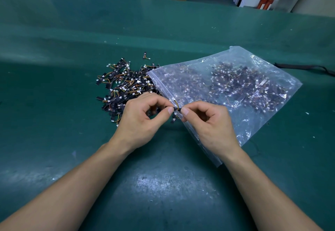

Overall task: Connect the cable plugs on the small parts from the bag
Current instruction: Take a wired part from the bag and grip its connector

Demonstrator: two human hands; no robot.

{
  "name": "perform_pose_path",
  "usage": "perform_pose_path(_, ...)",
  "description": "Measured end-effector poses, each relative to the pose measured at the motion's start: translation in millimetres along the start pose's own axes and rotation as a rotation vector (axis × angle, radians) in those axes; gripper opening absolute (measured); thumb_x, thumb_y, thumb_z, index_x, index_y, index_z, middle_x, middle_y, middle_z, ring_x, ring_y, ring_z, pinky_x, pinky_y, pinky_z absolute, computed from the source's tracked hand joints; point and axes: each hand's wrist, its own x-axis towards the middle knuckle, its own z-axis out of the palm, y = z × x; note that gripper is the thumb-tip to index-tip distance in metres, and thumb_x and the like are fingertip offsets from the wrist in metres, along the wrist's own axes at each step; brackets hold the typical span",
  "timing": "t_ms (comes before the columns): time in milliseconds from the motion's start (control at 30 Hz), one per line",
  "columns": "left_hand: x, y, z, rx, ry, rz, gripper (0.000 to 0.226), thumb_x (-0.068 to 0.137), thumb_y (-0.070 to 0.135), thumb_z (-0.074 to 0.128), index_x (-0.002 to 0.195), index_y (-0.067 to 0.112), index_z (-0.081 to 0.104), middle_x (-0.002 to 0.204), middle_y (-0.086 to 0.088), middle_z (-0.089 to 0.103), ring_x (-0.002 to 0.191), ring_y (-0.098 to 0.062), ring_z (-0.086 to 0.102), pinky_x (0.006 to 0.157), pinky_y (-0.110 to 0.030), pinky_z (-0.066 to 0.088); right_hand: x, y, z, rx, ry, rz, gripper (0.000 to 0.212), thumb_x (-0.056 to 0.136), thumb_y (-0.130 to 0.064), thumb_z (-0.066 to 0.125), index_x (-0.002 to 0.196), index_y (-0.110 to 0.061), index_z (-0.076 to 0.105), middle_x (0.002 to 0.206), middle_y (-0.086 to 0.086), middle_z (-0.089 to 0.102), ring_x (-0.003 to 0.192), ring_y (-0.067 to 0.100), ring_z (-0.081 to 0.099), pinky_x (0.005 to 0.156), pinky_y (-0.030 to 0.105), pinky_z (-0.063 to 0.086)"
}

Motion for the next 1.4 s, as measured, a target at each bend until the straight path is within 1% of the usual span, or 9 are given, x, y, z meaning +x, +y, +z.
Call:
perform_pose_path(133,-0.5,-1.7,-1.0,0.002,-0.029,-0.019,0.008,0.087,0.018,0.068,0.088,0.025,0.072,0.082,0.007,0.069,0.078,-0.021,0.061,0.069,-0.031,0.047,0.2,0.8,-0.5,-0.061,-0.001,-0.026,0.017,0.091,-0.024,0.068,0.075,-0.029,0.07,0.064,-0.011,0.066,0.053,0.005,0.044,0.054,0.018,0.037)
perform_pose_path(400,0.4,-2.9,-0.5,0.033,-0.016,-0.004,0.008,0.086,0.016,0.069,0.081,0.022,0.072,0.076,0.01,0.067,0.072,-0.016,0.058,0.067,-0.023,0.041,-1.6,-0.7,0.2,-0.027,0.011,-0.01,0.01,0.088,-0.032,0.07,0.08,-0.027,0.075,0.071,-0.005,0.072,0.064,0.032,0.059,0.06,0.039,0.049)
perform_pose_path(600,-0.4,-1.8,-2.1,0.018,-0.04,0.006,0.005,0.087,0.027,0.067,0.083,0.026,0.071,0.078,0.013,0.067,0.075,-0.018,0.059,0.068,-0.025,0.042,-0.6,0.1,0.2,-0.065,0.013,-0.04,0.014,0.089,-0.025,0.069,0.076,-0.027,0.071,0.066,-0.003,0.067,0.056,0.018,0.051,0.056,0.021,0.04)
perform_pose_path(800,0.1,-4.4,-1.9,0.034,-0.057,-0.012,0.013,0.087,0.028,0.067,0.079,0.019,0.072,0.075,0.013,0.066,0.072,-0.015,0.057,0.068,-0.024,0.041,-1.7,-0.4,-0.5,-0.055,0.005,-0.042,0.012,0.089,-0.024,0.07,0.078,-0.021,0.074,0.07,-0.004,0.069,0.059,0.025,0.055,0.056,0.033,0.045)
perform_pose_path(967,2.0,-5.0,-3.2,0.049,-0.013,-0.022,0.014,0.086,0.02,0.069,0.077,0.031,0.068,0.074,0.013,0.066,0.069,-0.011,0.057,0.065,-0.019,0.041,0.2,3.9,-5.9,-0.154,0.024,-0.025,0.008,0.079,-0.029,0.07,0.086,-0.03,0.073,0.073,-0.012,0.069,0.05,0.006,0.044,0.053,0.016,0.036)
perform_pose_path(1067,2.8,-5.8,-4.5,0.008,-0.001,-0.085,0.014,0.086,0.023,0.07,0.077,0.033,0.067,0.072,0.015,0.064,0.064,-0.005,0.052,0.063,-0.015,0.038,2.5,6.4,-11.4,-0.365,0.015,-0.05,0.025,0.07,-0.032,0.082,0.091,-0.038,0.068,0.079,-0.017,0.067,0.055,0.006,0.051,0.058,0.014,0.037)
perform_pose_path(1133,2.6,-6.8,-5.3,0.04,-0.033,-0.075,0.011,0.086,0.024,0.069,0.078,0.03,0.069,0.074,0.013,0.066,0.067,-0.008,0.056,0.064,-0.021,0.042,3.9,9.4,-14.9,-0.458,-0.013,-0.035,0.033,0.068,-0.027,0.088,0.094,-0.036,0.069,0.08,-0.019,0.066,0.057,0.004,0.053,0.06,0.016,0.039)
perform_pose_path(1233,1.7,-7.3,-5.6,0.128,-0.082,-0.018,0.01,0.087,0.023,0.069,0.077,0.024,0.071,0.075,0.014,0.066,0.074,-0.012,0.058,0.069,-0.03,0.046,6.0,13.6,-19.8,-0.478,0.0,0.032,0.03,0.07,-0.019,0.085,0.091,-0.036,0.072,0.079,-0.027,0.067,0.05,0.004,0.051,0.056,0.012,0.039)
perform_pose_path(1400,0.0,-9.7,-5.3,0.203,-0.122,0.013,0.011,0.087,0.025,0.07,0.077,0.019,0.073,0.077,0.017,0.067,0.078,-0.008,0.059,0.073,-0.025,0.045,9.1,11.4,-28.0,-0.385,0.139,0.045,0.025,0.074,-0.013,0.076,0.085,-0.035,0.074,0.071,-0.028,0.067,0.047,0.006,0.049,0.055,0.009,0.04)
